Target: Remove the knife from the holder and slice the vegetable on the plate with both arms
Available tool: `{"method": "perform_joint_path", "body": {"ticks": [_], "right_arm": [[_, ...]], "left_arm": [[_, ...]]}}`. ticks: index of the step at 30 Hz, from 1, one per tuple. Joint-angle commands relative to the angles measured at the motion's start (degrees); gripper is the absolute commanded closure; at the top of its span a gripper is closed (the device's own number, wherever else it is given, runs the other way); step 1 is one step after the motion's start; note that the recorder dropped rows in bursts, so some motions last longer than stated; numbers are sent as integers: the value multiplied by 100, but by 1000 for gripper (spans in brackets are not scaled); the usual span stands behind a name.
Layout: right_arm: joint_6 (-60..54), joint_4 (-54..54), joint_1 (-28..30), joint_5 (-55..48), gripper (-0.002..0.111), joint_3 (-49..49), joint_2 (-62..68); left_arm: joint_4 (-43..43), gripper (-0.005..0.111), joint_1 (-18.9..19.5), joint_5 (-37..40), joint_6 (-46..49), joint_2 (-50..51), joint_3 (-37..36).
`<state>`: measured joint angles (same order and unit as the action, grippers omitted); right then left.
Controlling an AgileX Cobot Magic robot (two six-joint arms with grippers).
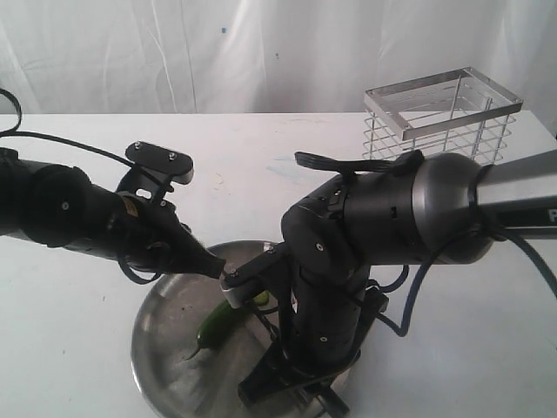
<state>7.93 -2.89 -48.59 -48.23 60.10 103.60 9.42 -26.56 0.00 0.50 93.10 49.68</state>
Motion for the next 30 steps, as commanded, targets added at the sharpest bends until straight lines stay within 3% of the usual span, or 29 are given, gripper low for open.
{"method": "perform_joint_path", "body": {"ticks": [1, 16, 22, 27, 30], "right_arm": [[37, 5, 5, 20, 108, -16, -8], [65, 16, 5, -47, 108, -16, -8], [65, 28, 5, -36, 108, -16, -8], [65, 38, 5, -35, 108, -16, -8], [65, 38, 5, -35, 108, -16, -8]], "left_arm": [[32, 107, 12, 95, 1, 44, 113], [173, 107, 61, 1416, 1002, 445, 971], [1801, 107, 399, 1766, 2753, 559, 981], [4307, 107, 969, 2358, 5169, 559, 981], [5233, 107, 1247, 2683, 5945, 559, 981]]}}
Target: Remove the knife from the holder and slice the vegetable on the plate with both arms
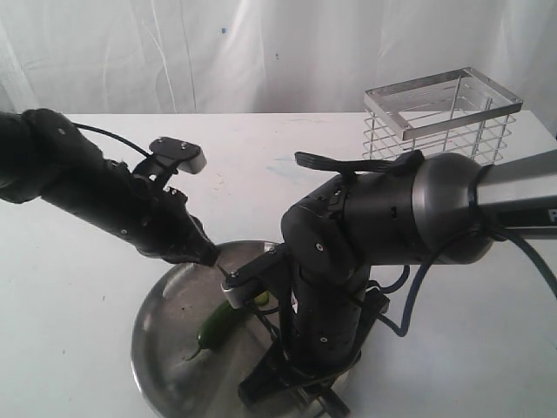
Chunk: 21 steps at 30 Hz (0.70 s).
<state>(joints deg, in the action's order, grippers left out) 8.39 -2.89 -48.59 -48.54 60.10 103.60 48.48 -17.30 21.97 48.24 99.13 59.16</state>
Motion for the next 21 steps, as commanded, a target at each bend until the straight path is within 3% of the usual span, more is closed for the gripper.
{"method": "perform_joint_path", "body": {"ticks": [1, 11, 21], "right_arm": [[19, 38, 5, -4, 108, -16, -8], [19, 49, 5, -14, 108, -16, -8], [19, 134, 5, -14, 108, -16, -8]], "left_arm": [[1394, 107, 357, 525, 1208, -44, 32], [1421, 107, 267, 524, 1217, 318, 32], [1967, 107, 90, 487, 1669, 483, 32]]}}
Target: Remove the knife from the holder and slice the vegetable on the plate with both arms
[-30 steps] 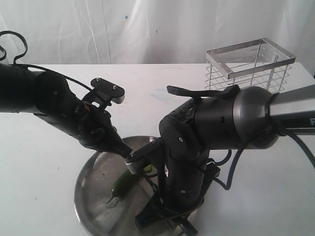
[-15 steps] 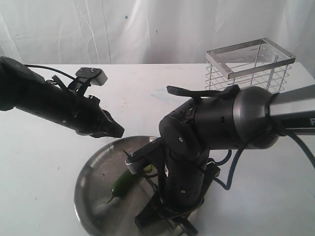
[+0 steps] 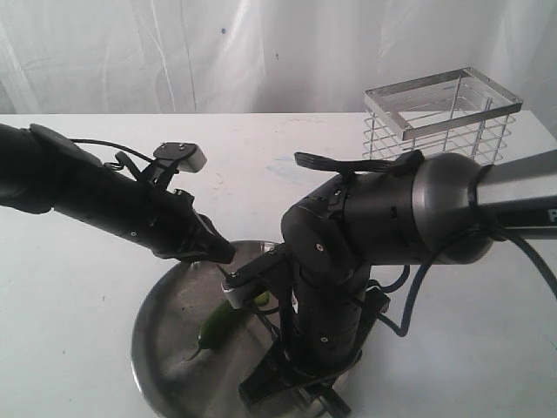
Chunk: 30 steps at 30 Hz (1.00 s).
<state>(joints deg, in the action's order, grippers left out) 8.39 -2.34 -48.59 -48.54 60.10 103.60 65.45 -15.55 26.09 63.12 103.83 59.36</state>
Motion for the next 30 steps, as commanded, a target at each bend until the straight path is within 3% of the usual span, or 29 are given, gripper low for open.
{"method": "perform_joint_path", "body": {"ticks": [1, 30], "right_arm": [[19, 78, 5, -3, 108, -16, -8], [79, 64, 5, -123, 108, -16, -8]], "left_arm": [[270, 107, -107, 75, 181, 35, 12], [425, 107, -112, 41, 470, 1026, 2]]}}
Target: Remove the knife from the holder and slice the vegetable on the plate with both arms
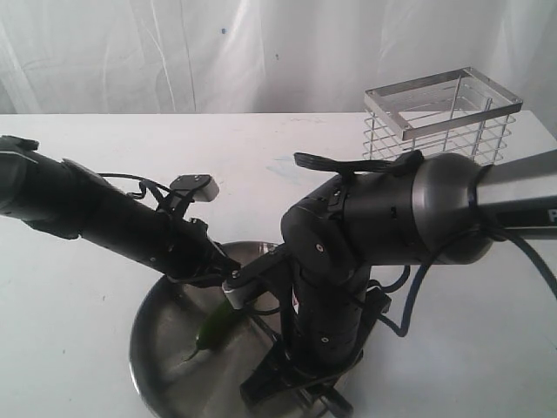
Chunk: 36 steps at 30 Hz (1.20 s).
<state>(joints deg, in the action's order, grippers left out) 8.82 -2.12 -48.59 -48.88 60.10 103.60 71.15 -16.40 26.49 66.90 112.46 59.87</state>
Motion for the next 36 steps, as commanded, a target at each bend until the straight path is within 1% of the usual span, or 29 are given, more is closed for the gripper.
{"method": "perform_joint_path", "body": {"ticks": [1, 5, 9, 11, 14, 19, 22, 28, 32, 36], "right_arm": [[35, 43, 5, -89, 108, -16, -8], [35, 43, 5, -241, 108, 5, -8], [35, 43, 5, -330, 108, 122, -8], [35, 43, 5, -330, 108, 177, -8], [35, 43, 5, -330, 108, 199, -8], [35, 53, 5, -330, 108, 211, -8], [35, 53, 5, -330, 108, 211, -8], [25, 64, 5, -336, 108, 211, -8], [-1, 64, 5, -266, 108, 211, -8], [-1, 64, 5, -187, 108, 211, -8]], "left_arm": [[-145, 107, -27, 1, 107, 176, -49], [-145, 107, -27, -37, 107, 162, -39], [-286, 107, -27, -182, 107, -387, -39], [-495, 107, -27, -246, 55, -728, -39], [-571, 107, -27, -246, -18, -814, -50], [-454, 107, -27, -246, -4, -206, -111], [-429, 107, -27, -162, -4, -14, -111], [-353, 107, -27, 31, -4, -21, -111], [-353, 107, -27, 450, -4, -86, -111], [-677, 107, -27, 752, -271, -176, -111]]}}
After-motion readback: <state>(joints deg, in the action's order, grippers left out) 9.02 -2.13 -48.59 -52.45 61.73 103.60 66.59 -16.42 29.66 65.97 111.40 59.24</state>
